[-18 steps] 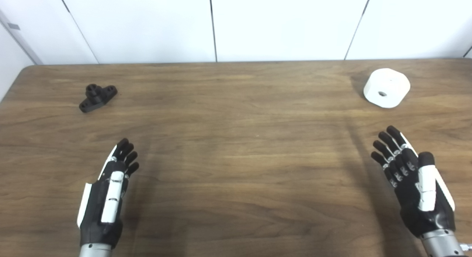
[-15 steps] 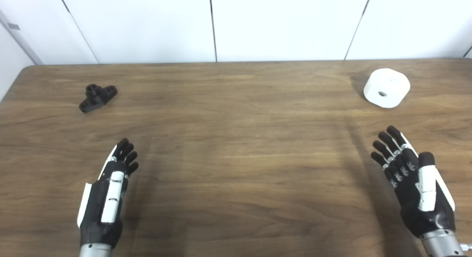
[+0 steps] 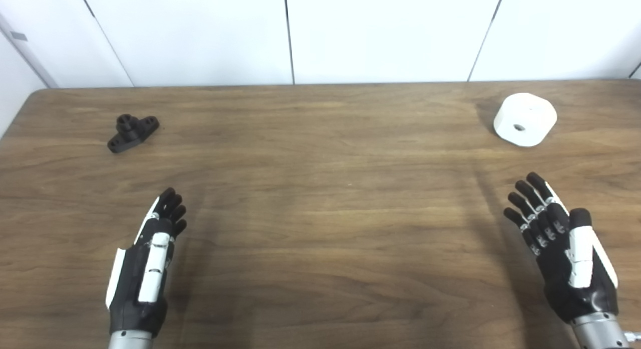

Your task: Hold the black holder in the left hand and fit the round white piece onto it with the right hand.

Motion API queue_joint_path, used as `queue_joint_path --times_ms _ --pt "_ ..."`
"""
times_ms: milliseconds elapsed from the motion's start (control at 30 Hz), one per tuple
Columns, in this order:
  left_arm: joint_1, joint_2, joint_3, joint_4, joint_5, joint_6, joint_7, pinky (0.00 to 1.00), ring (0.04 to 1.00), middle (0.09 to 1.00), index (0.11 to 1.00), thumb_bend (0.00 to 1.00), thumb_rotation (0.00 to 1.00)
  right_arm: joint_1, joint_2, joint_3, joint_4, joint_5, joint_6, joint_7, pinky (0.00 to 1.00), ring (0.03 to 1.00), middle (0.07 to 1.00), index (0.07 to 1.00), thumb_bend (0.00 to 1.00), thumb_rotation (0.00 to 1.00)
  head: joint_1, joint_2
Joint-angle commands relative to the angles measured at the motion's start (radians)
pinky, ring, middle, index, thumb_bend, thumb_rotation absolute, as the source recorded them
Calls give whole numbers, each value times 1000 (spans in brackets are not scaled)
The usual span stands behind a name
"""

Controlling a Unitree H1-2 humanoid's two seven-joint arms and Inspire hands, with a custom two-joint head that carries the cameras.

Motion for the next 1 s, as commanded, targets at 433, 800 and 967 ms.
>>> queue_joint_path --times_ms 433,800,967 --pt "10 -41 -30 42 25 -85 5 892 913 926 937 475 741 -11 -26 -4 56 -13 -93 45 947 962 972 974 703 1000 83 -92" --pt "-7 -57 -57 81 69 -115 25 871 902 911 919 482 709 -29 -39 -13 113 -4 -120 52 978 971 965 968 744 1000 150 -143" --pt "-17 -61 -78 108 93 -141 40 843 898 912 917 489 689 -39 -51 -23 157 11 -139 69 991 982 967 967 666 1000 191 -163"
